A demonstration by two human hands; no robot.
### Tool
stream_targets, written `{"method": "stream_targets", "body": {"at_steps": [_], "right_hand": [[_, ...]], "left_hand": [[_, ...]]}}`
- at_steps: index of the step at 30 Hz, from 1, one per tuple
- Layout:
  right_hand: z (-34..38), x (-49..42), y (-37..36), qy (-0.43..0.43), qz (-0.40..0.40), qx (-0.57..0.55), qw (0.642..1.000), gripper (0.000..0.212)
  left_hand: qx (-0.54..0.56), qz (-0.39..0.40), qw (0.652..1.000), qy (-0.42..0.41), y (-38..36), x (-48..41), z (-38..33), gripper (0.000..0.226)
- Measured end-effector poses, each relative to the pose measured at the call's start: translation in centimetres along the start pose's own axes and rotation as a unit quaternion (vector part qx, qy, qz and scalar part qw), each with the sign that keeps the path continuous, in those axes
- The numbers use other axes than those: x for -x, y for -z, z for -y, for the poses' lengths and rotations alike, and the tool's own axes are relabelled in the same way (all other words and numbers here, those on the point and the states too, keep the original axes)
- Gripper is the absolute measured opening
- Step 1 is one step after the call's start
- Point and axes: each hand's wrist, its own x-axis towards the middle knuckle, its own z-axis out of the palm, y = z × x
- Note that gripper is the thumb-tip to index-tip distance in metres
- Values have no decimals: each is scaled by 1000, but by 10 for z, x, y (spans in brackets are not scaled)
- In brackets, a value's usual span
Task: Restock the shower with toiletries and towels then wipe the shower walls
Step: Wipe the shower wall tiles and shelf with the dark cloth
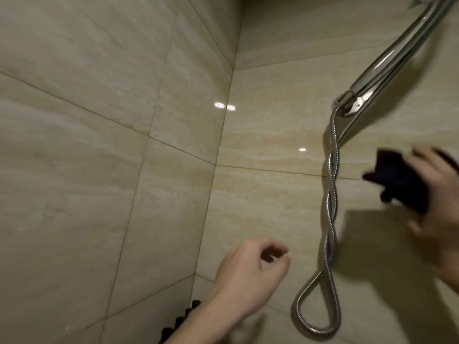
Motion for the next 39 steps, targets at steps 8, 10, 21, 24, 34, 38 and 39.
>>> {"method": "stream_targets", "body": {"at_steps": [8, 10, 21, 24, 34, 38, 39], "right_hand": [[173, -105, -80, 152, 37, 117, 981, 56], [179, -85, -118, 113, 147, 122, 975, 63], [332, -8, -188, -222, 88, -409, 881, 54], [427, -23, -166, -395, 3, -575, 716, 51], [637, 114, -81, -44, -55, -555, 829, 81], [665, 191, -94, 386, -154, -448, 792, 58], [662, 194, -100, 398, -172, -444, 784, 51]], "left_hand": [[-363, -60, 928, -55, 109, 12, 10, 37], [-454, -74, 884, -82, 139, 26, 20, 37], [-633, -21, 758, -157, 265, 111, -9, 49], [-673, -23, 728, -125, 280, 137, -21, 50], [-766, -57, 632, -104, 328, 229, -22, 44], [-786, -27, 613, -80, 323, 288, -6, 51], [-789, -19, 609, -75, 325, 306, -2, 52]]}}
